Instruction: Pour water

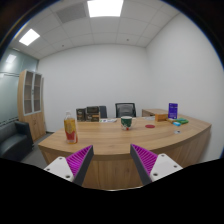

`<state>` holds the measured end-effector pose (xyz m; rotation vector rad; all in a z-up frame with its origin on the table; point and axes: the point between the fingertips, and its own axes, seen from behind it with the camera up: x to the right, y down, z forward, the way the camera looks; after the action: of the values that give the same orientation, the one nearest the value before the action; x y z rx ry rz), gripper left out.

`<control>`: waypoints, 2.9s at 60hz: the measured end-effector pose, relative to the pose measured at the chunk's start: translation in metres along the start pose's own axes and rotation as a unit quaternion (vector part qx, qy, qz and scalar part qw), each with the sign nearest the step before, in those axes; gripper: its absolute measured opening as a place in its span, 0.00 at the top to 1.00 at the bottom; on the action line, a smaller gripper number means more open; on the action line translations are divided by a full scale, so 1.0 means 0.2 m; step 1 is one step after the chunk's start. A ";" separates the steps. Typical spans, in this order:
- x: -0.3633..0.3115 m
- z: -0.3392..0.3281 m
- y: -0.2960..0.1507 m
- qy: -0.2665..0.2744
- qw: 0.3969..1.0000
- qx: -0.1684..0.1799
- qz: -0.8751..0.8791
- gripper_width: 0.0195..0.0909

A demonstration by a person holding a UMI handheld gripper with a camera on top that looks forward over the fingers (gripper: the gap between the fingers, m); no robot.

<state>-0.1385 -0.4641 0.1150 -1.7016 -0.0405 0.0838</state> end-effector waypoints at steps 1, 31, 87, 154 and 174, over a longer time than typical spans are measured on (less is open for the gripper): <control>0.00 0.00 0.00 -0.001 1.000 0.001 -0.002 0.12; -0.79 0.60 -0.01 -0.105 0.994 -0.004 -0.009 0.10; -1.22 1.57 -0.03 -0.120 0.992 -0.028 -0.017 0.67; -0.01 2.49 -0.76 -0.173 0.564 -0.008 0.808 0.65; 0.80 2.16 -1.39 -0.035 0.948 0.219 0.227 0.65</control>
<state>-0.0062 0.0118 0.3289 -1.2334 0.2997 0.4654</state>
